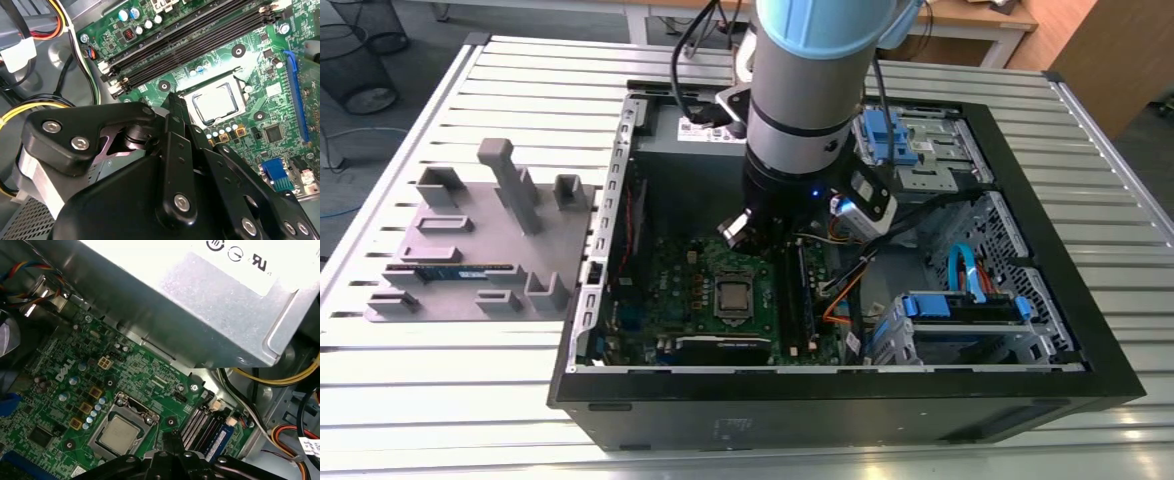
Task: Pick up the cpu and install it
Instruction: 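Install the first cpu locking lever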
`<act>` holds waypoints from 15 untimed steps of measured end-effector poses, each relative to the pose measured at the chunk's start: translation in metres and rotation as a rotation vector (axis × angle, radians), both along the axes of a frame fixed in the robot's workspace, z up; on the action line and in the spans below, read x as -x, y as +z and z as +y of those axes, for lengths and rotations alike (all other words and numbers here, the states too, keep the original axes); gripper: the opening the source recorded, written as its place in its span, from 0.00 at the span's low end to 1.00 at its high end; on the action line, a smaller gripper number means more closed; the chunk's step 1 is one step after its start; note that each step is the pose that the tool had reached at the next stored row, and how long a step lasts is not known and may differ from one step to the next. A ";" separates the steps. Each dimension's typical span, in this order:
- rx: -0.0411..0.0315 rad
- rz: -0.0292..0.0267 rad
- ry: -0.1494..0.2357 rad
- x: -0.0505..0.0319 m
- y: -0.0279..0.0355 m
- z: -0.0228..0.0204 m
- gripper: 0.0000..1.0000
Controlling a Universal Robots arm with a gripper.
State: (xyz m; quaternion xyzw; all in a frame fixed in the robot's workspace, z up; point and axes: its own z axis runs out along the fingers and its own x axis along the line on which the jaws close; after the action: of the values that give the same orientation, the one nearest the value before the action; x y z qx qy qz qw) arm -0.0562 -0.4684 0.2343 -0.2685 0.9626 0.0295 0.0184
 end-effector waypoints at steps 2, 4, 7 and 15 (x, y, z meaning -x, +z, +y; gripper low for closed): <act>0.0026 0.0000 -0.001 0.0019 -0.0015 -0.0001 0.11; 0.0048 0.0001 -0.002 0.0025 -0.0022 -0.0002 0.11; 0.0078 0.0001 -0.005 0.0028 -0.0032 -0.0009 0.11; 0.0097 0.0001 -0.037 0.0049 -0.0074 -0.0020 0.11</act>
State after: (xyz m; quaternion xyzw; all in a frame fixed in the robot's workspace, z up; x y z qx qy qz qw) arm -0.0611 -0.4703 0.2268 -0.2508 0.9676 0.0245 0.0176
